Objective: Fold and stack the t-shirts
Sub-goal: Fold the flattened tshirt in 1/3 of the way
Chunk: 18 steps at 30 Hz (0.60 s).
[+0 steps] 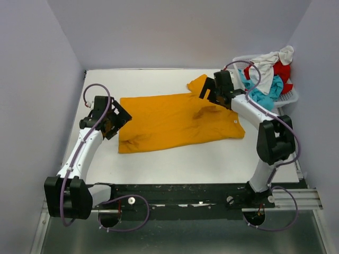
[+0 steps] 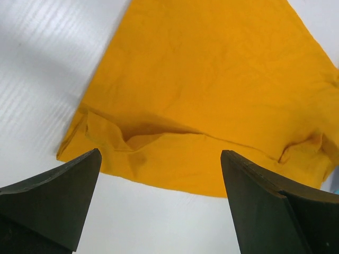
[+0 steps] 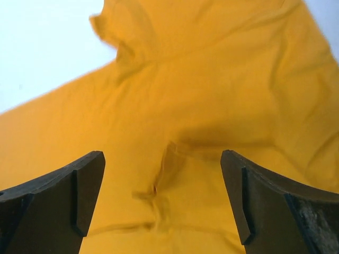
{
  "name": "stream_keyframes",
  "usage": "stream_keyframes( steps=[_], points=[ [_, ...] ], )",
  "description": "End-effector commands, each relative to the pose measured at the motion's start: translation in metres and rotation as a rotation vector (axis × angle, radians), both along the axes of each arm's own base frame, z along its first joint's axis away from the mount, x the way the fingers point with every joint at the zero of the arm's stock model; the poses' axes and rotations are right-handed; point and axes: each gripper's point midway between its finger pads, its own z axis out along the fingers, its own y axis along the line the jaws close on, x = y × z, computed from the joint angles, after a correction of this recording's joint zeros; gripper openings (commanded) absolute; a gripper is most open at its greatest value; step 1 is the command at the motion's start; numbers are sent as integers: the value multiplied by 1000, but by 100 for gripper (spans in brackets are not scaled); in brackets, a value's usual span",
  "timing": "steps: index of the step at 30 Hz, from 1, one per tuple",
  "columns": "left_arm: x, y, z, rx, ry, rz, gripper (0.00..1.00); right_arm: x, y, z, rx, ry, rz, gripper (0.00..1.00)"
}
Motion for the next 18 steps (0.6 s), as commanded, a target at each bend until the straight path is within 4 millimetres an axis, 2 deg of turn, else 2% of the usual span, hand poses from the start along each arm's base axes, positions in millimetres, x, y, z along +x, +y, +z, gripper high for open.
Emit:
stream_keyframes(
  steps=[1,3,5,9,12,14,16,18],
  points=[
    [-15,-43,-8,-130,-10,-203,99,-59,21,-3,106,50,188,100],
    [-20,-60,-14,-139,-6,-257,99,-83,28,-11,156,69,248,100],
    [-21,-76,-19,-132,-7,-308,99,-99,28,-20,177,68,263,100],
    [-16,-105,-36,-175,23,-391,99,-106,20,-41,145,71,256,100],
    [-10,-108,-59,-167,97,-390,99,-98,0,-59,81,92,139,100],
    [-10,-110,-73,-162,146,-399,99,-100,-11,-71,54,116,68,100],
    [-13,-115,-88,-173,183,-410,99,-109,-20,-81,54,141,17,100],
    [-21,-118,-102,-189,232,-414,99,-127,-33,-95,56,182,-41,100]
  ],
)
